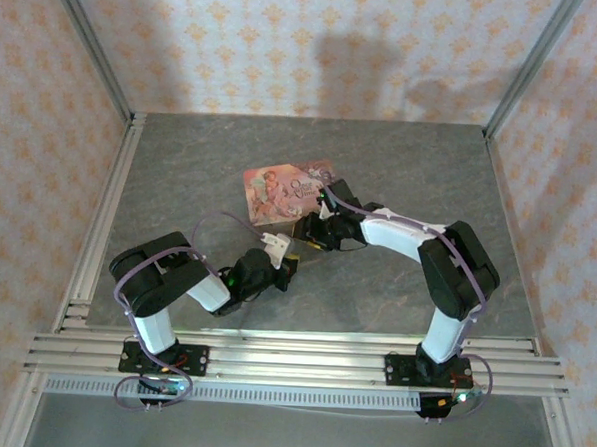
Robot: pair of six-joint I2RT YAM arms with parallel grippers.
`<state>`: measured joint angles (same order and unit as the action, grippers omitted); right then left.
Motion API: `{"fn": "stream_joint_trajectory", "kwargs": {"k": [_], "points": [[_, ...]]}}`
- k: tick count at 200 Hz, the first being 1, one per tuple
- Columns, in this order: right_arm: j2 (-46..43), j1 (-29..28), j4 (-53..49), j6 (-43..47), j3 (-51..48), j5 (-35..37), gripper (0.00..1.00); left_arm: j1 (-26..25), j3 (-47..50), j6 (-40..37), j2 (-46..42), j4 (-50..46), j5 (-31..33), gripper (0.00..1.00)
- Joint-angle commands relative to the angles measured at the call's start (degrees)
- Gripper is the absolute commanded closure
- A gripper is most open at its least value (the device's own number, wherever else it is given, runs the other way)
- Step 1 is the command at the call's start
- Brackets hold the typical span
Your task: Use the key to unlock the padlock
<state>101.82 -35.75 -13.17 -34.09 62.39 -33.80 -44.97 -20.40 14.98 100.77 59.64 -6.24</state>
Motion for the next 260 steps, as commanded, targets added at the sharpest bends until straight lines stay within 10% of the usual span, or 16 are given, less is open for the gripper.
{"fn": "stream_joint_trajectory", "kwargs": {"k": [1, 260], "points": [[-1.3, -0.2, -6.0, -2.0, -1.9, 3.8, 0.52, 0.8, -0.2, 0.1, -1.1, -1.1, -0.2, 1.0], [6.6, -4.2, 20.1, 15.2, -6.0, 9.4, 0.54, 4.9, 3.7, -1.0, -7.7, -7.9, -1.1, 1.0]]}}
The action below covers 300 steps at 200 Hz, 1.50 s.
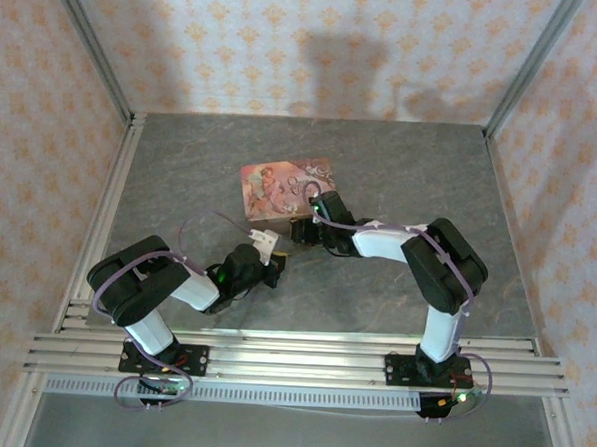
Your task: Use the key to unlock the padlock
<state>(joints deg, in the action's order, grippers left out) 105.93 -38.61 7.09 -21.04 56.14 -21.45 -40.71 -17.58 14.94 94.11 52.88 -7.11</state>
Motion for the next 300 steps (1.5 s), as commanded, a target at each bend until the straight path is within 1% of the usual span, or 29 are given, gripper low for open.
{"fn": "stream_joint_trajectory", "kwargs": {"k": [1, 28, 68, 98, 146, 179, 209, 241, 266, 300], "points": [[2.5, -1.4, -0.2, 2.2, 0.3, -3.0, 0.54, 0.7, 0.9, -1.0, -1.0, -1.1, -0.1, 1.0], [2.5, -2.4, 0.4, 3.0, 0.7, -2.0, 0.54, 1.0, 1.1, -1.1, -0.8, -0.9, -0.1, 1.0], [3.6, -4.0, -1.9, 5.5, 2.4, 2.0, 0.54, 1.1, 1.2, -1.3, -0.9, -1.6, -0.1, 1.0], [5.0, -4.0, -3.0, 4.4, 4.1, 4.5, 0.54, 1.2, 1.7, -1.4, -1.3, -1.6, 0.1, 1.0], [2.7, -4.0, -8.8, 0.4, 3.9, 14.9, 0.52, 1.3, 2.5, -1.9, -3.6, -3.1, 0.3, 1.0], [2.0, -4.7, -8.3, 1.0, 4.2, 15.2, 0.49, 1.4, 2.8, -2.3, -5.4, -4.4, 0.7, 1.0], [3.5, -6.4, -10.0, 1.9, 7.1, 17.7, 0.48, 1.4, 3.3, -2.5, -6.7, -5.4, 1.1, 1.0], [5.6, -6.6, -11.1, 1.6, 9.7, 19.2, 0.49, 1.5, 3.9, -2.5, -7.5, -5.6, 1.4, 1.0], [6.0, -6.6, -9.8, 2.0, 10.2, 17.5, 0.5, 1.5, 4.2, -2.5, -7.8, -5.7, 1.4, 1.0], [6.2, -6.7, -8.1, 3.0, 10.8, 14.3, 0.55, 1.5, 4.4, -2.5, -8.1, -5.8, 1.4, 1.0]]}}
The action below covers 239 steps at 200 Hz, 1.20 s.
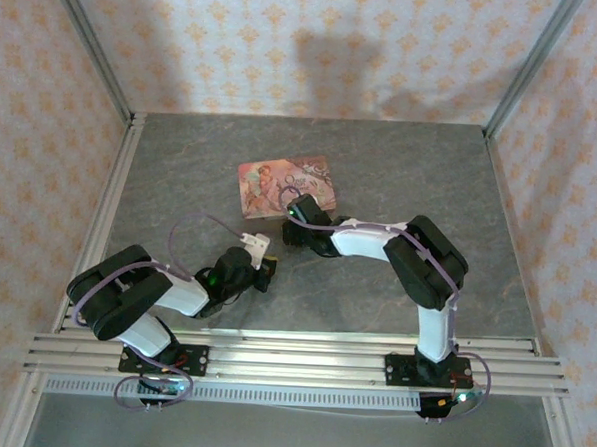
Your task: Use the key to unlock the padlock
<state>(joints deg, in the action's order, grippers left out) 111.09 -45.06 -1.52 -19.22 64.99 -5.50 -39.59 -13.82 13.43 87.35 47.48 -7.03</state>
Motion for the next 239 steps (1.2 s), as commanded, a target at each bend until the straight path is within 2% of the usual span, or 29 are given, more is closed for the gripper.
{"fn": "stream_joint_trajectory", "kwargs": {"k": [1, 35, 61, 85, 97, 124, 143, 194, 239], "points": [[1.0, -0.3, 0.5, 1.1, 2.0, -1.8, 0.55, 0.4, 0.6, -1.0, -1.3, -0.4, 1.3, 1.0], [1.4, -0.5, 0.9, 1.6, 3.0, -3.8, 0.58, 0.4, 0.6, -1.1, -1.3, -0.6, 1.1, 1.0], [1.8, -0.5, -0.2, 1.7, 4.6, -3.8, 0.53, 0.4, 0.6, -1.0, -1.1, -0.4, 1.0, 1.0], [2.1, -0.5, -1.0, 1.8, 5.6, -2.9, 0.53, 0.4, 0.6, -1.0, -0.9, -0.3, 0.9, 1.0], [2.4, -0.5, -1.4, 2.1, 6.1, -2.6, 0.58, 0.4, 0.6, -1.0, -0.9, -0.4, 0.9, 1.0], [3.0, -0.5, -1.6, 2.3, 6.5, -3.1, 0.8, 0.4, 0.7, -1.0, -1.0, -0.5, 1.0, 1.0], [3.0, -0.5, -1.6, 2.5, 6.4, -3.9, 0.88, 0.4, 0.8, -1.0, -1.0, -0.5, 1.0, 1.0], [0.5, -0.4, -2.7, 2.7, 5.7, -4.1, 0.95, 0.4, 1.2, -1.1, -2.7, -2.4, 1.7, 1.0], [-3.8, -0.4, 2.0, 2.8, 1.8, -5.2, 0.98, 1.5, 1.4, -0.7, -8.5, -7.3, 1.3, 1.0]]}}
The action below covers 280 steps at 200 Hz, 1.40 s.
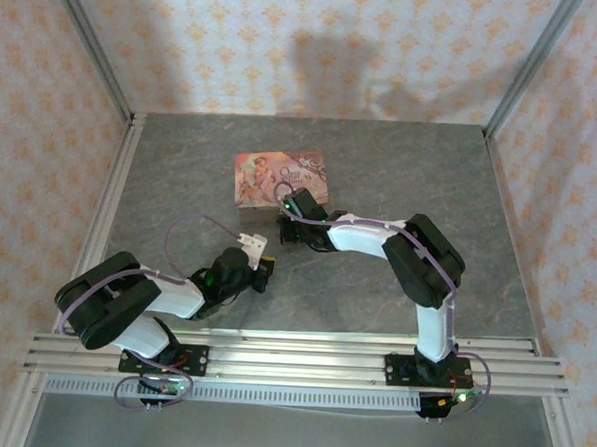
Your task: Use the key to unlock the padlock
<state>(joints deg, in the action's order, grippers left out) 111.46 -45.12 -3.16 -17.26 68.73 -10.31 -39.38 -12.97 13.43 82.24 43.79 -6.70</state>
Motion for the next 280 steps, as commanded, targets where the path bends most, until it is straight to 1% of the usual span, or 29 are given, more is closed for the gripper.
{"fn": "stream_joint_trajectory", "kwargs": {"k": [1, 19, 28, 39, 43, 45, 46, 52, 62, 75, 100, 130, 180, 235, 260, 270, 280], "points": [[-4.3, -0.4, 3.8, 0.8, -2.1, -0.4, 0.98, 1.3, 0.6, -0.7, -3.6, -3.8, 0.9, 1.0], [-5.0, -0.4, 7.4, 1.0, -3.4, -2.4, 0.97, 2.7, 0.1, -0.4, -6.6, -6.8, -1.2, 1.0], [-5.0, -0.2, 8.6, 1.2, -3.7, -3.4, 0.93, 3.7, -0.2, -0.1, -8.2, -8.4, -2.7, 1.0], [-4.6, 0.3, 10.4, 1.1, -4.2, -5.1, 0.76, 5.2, -0.5, 0.4, -10.0, -10.4, -4.5, 1.0], [-4.4, 0.6, 11.1, 1.2, -4.4, -5.7, 0.71, 5.8, -0.6, 0.5, -10.7, -11.1, -5.4, 1.0], [-4.3, 0.7, 11.3, 1.1, -4.5, -5.9, 0.7, 6.2, -0.6, 0.5, -11.0, -11.4, -5.9, 1.0], [-4.3, 0.7, 11.7, 1.2, -4.6, -6.1, 0.67, 6.3, -0.6, 0.6, -11.2, -11.5, -6.1, 1.0], [-3.7, 1.2, 12.2, 1.1, -4.7, -6.9, 0.61, 7.2, -0.7, 0.8, -12.2, -12.3, -7.2, 1.0], [-2.8, 2.0, 12.9, 0.7, -4.7, -7.9, 0.54, 8.6, -0.9, 1.0, -13.7, -14.1, -8.9, 1.0], [-1.7, 2.7, 13.3, 0.4, -4.4, -8.4, 0.52, 10.4, -1.5, 1.1, -15.5, -16.4, -10.7, 1.0], [0.4, 3.1, 12.3, 1.4, -2.7, -7.2, 0.51, 13.2, -2.5, 1.2, -18.3, -19.8, -13.2, 1.0], [2.7, 3.0, 8.3, 2.1, 0.1, -4.6, 0.51, 14.9, -2.9, 1.2, -19.2, -20.5, -14.9, 1.0], [5.2, 3.0, 8.4, 2.1, 2.2, -5.1, 0.51, 15.5, -2.6, 1.0, -18.3, -19.4, -15.9, 1.0], [8.0, 2.8, 8.4, 1.6, 5.5, -6.2, 0.52, 15.6, -2.0, 0.7, -19.2, -19.6, -15.7, 1.0], [8.7, 2.8, 8.4, 1.5, 6.4, -6.1, 0.55, 15.6, -1.5, 0.8, -19.2, -19.2, -15.6, 1.0], [8.9, 2.7, 8.4, 1.5, 6.8, -5.8, 0.58, 15.6, -1.4, 0.8, -19.2, -19.1, -15.6, 1.0], [9.2, 2.7, 8.2, 1.2, 7.0, -5.2, 0.63, 15.6, -1.2, 0.8, -19.2, -19.1, -15.6, 1.0]]}}
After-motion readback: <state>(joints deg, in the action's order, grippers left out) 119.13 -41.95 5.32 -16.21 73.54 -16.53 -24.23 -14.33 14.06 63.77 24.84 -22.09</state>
